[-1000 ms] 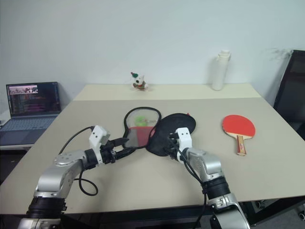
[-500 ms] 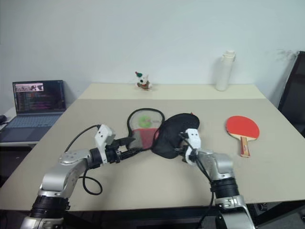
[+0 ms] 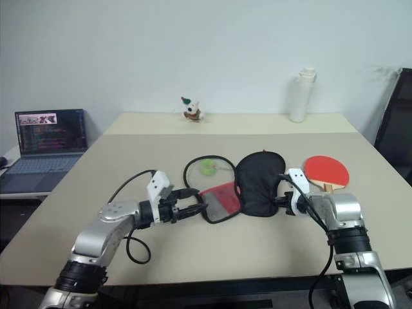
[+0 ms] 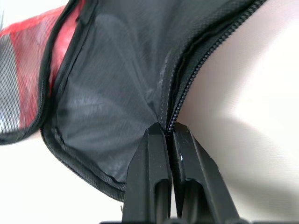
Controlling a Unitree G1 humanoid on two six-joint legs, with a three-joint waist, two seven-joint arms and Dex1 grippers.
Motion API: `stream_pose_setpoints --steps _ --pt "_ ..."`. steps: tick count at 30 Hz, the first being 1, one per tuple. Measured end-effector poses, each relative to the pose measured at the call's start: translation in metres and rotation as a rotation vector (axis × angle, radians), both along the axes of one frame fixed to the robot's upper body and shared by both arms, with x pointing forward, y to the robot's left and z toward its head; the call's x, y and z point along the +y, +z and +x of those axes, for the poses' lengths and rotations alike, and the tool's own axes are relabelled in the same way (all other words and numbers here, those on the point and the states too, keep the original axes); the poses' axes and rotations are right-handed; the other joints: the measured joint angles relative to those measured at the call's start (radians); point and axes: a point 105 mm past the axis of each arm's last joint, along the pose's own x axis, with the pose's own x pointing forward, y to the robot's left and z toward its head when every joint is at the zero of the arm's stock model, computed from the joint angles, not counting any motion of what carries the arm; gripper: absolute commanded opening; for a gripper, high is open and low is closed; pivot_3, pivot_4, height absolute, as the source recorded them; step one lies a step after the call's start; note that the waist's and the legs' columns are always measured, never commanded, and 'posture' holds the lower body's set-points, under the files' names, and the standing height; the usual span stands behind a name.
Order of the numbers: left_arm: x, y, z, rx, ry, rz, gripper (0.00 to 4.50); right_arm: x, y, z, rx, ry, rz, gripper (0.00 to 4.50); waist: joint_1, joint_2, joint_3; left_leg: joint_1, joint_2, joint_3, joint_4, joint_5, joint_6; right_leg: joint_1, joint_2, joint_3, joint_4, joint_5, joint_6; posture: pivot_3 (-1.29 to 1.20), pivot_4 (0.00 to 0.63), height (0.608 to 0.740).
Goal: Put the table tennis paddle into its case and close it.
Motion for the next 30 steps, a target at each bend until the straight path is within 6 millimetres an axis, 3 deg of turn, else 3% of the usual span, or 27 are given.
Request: stream_pose_setpoints --steps 6,11,14,18,25,30 --pt "-0.006 0.004 0.002 -0.022 -0.018 0.0 3.27 -0.03 -0.002 0.006 0.03 -0.003 -0.077 0.1 0.0 0.0 0.0 0.0 0.0 0.002 0.0 0.0 0.0 0.0 0.0 0.0 -0.001 0.0 0.0 0.0 0.15 0.74" --pt "-0.008 0.002 0.002 -0.018 -0.026 -0.001 3.27 -0.032 -0.001 0.012 0.038 -0.005 -0.066 0.1 -0.001 0.0 0.0 0.0 0.0 0.002 0.0 0.0 0.0 0.0 0.0 0.0 -0.001 0.0 0.0 0.0 0.15 0.74" --pt "-0.008 0.002 0.001 -0.018 -0.027 -0.001 3.27 -0.028 -0.001 0.014 0.032 -0.008 -0.057 0.68 -0.001 0.0 0.0 0.0 0.0 0.002 0.0 0.0 0.0 0.0 0.0 0.0 -0.001 0.0 0.0 0.0 0.15 0.74" --pt "-0.008 0.002 0.001 -0.017 -0.027 0.001 3.27 -0.03 0.001 0.015 0.018 -0.025 -0.051 2.03 0.0 0.0 0.0 0.0 0.0 0.002 0.0 0.0 0.0 0.0 0.0 0.0 -0.001 0.0 0.0 0.0 0.15 0.74" --pt "-0.009 0.0 0.0 -0.011 -0.033 0.005 3.27 -0.052 0.035 0.018 -0.126 -0.092 -0.069 4.44 0.0 0.0 0.001 0.0 0.0 0.001 0.0 0.0 0.0 0.0 0.0 0.0 -0.001 0.0 0.0 0.0 0.15 0.74" --pt "-0.008 -0.001 -0.003 -0.002 -0.055 0.007 3.27 -0.093 0.053 0.016 -0.251 -0.293 -0.105 4.48 0.0 0.0 0.001 -0.001 0.0 0.002 0.0 0.0 0.0 0.0 0.0 0.001 -0.001 0.0 0.0 0.0 0.15 0.74"
